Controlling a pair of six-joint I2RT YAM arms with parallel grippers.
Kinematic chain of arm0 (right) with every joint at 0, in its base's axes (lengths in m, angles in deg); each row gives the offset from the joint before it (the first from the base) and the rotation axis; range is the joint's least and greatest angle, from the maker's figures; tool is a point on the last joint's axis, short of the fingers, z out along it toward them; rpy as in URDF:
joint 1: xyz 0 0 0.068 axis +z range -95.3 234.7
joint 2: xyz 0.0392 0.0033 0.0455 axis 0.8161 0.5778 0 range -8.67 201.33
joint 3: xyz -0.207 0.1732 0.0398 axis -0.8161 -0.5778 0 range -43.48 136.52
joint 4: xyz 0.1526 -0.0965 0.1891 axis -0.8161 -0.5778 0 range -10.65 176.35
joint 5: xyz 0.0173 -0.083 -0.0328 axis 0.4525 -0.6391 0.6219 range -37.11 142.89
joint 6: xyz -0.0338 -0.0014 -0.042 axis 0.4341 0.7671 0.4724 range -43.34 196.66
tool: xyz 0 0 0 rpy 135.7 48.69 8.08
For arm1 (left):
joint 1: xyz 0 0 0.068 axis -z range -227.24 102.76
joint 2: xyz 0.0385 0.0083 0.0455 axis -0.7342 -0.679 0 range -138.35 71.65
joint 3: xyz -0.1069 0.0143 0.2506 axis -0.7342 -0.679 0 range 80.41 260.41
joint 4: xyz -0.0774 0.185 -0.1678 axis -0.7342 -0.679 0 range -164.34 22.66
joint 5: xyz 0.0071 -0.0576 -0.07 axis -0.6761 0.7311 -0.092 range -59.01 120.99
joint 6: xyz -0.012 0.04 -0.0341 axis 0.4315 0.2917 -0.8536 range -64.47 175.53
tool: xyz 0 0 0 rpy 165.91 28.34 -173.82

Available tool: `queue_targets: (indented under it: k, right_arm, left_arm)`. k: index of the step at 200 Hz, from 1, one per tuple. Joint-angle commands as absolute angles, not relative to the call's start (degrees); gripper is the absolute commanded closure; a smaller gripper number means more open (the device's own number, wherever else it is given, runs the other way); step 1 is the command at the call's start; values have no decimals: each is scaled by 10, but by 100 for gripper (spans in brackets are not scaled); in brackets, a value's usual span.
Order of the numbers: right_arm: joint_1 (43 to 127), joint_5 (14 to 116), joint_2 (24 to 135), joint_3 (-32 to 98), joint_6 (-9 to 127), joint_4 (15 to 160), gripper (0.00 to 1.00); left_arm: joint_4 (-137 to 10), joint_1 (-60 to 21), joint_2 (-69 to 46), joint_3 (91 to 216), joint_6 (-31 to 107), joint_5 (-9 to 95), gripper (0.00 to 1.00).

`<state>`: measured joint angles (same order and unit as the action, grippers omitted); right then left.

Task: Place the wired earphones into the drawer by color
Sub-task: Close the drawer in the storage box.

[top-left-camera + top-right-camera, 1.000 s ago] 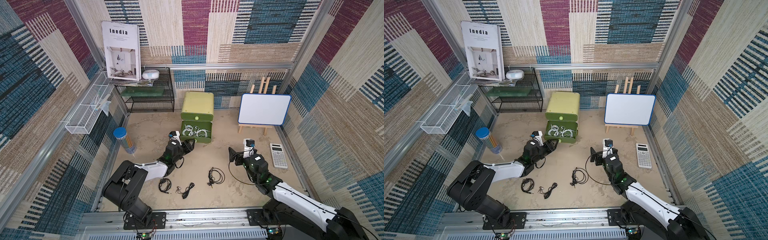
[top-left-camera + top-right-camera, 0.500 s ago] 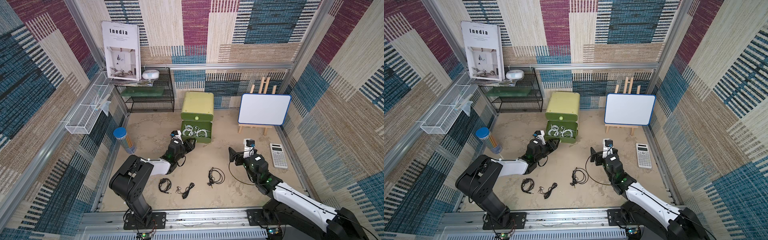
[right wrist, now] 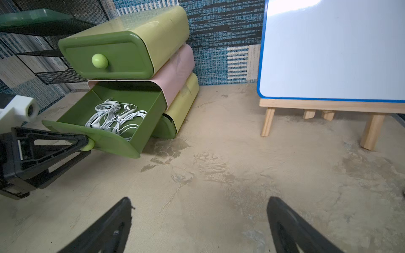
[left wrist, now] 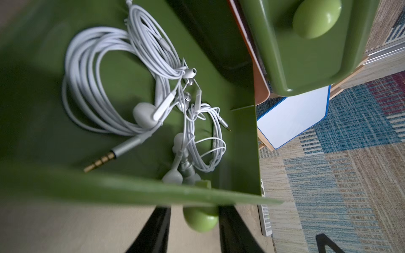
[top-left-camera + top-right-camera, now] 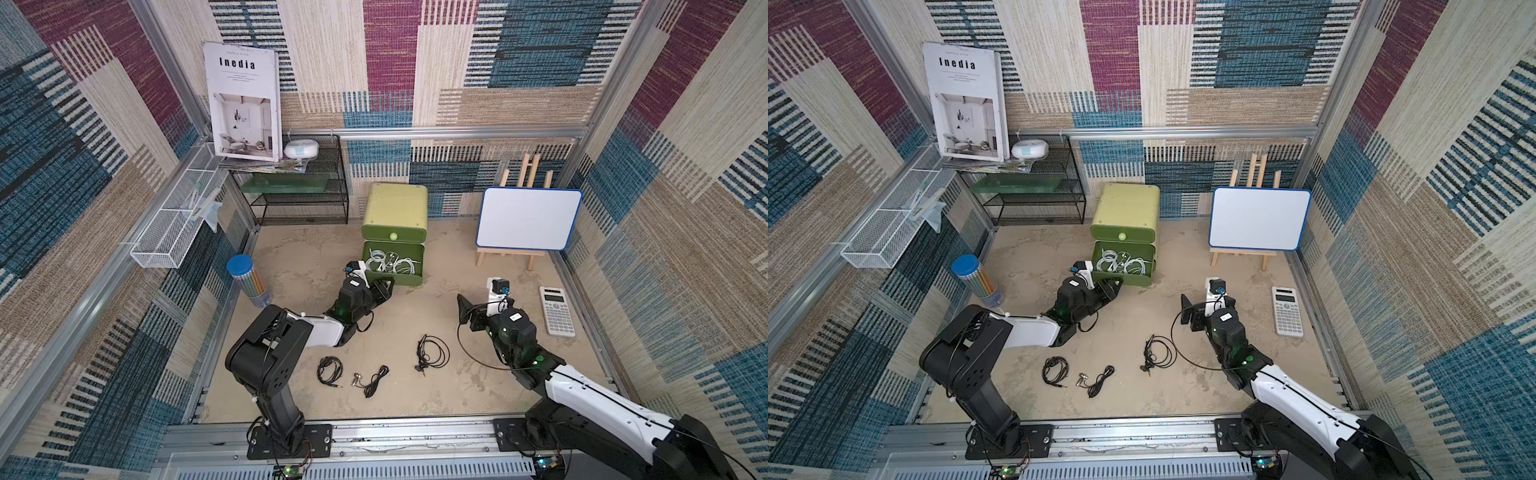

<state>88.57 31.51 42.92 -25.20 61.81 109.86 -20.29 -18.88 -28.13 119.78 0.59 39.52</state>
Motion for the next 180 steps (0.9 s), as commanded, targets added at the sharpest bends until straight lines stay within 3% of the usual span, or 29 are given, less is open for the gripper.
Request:
queue_targets:
  k: [1,180]
  right_arm:
    - [886,310,430,-255,616,1110,1]
    - [886,307,430,-255,618,1111,1]
  left_arm:
    - [-182,-189,-281,1202,10,393,62]
    - [-221,-196,-288,1256,31,387,65]
